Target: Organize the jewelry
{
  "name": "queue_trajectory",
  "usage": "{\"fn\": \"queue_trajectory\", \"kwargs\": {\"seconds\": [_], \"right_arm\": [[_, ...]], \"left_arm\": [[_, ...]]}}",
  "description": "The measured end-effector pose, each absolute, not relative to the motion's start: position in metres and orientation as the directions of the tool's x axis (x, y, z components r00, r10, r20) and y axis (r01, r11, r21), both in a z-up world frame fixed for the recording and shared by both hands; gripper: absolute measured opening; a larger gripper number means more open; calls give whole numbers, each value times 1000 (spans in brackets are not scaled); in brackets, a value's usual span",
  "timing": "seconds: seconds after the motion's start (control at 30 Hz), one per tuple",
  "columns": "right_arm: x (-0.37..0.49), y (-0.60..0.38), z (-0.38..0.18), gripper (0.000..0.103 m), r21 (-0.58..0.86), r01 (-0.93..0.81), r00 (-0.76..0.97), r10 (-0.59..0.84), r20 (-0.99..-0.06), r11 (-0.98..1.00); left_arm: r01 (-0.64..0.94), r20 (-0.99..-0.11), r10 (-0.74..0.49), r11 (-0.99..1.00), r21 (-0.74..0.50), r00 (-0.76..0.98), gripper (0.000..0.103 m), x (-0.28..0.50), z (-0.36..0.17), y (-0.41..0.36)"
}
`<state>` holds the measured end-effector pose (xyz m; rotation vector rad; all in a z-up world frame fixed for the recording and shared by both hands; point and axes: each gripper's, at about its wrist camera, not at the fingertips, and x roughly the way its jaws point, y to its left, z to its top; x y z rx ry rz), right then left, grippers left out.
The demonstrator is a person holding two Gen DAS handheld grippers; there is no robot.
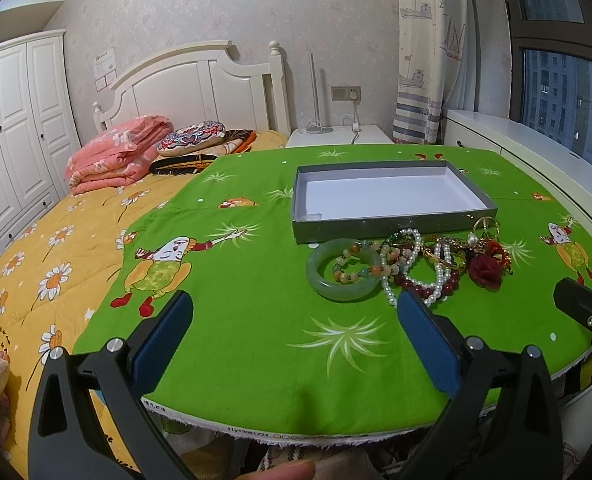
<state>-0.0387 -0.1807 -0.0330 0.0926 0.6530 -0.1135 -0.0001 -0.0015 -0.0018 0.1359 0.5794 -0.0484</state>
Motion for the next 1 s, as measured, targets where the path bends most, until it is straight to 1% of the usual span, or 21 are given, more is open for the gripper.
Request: {"fn": "queue_trajectory", "kwargs": {"seconds": [0.4, 0.57, 0.83, 1.0], "right_arm": [[-38, -177, -27, 96, 54, 136, 788, -75, -611, 989], [-35, -184, -40, 96, 56, 143, 787, -79, -611, 988], [-19, -199, -53, 96, 58, 158, 762, -85, -642, 986], [0, -210, -69, 96, 60, 155, 729, -72, -681, 986]], "left_arm": [[85, -553, -8, 990, 114, 833, 99, -1, -5, -3], [86, -564, -8, 990, 112, 826, 99, -5, -15, 3], [94, -609, -11, 990, 105, 793, 99, 3, -19, 4], [101, -647, -11, 990, 101, 762, 99, 12, -26, 4]]}}
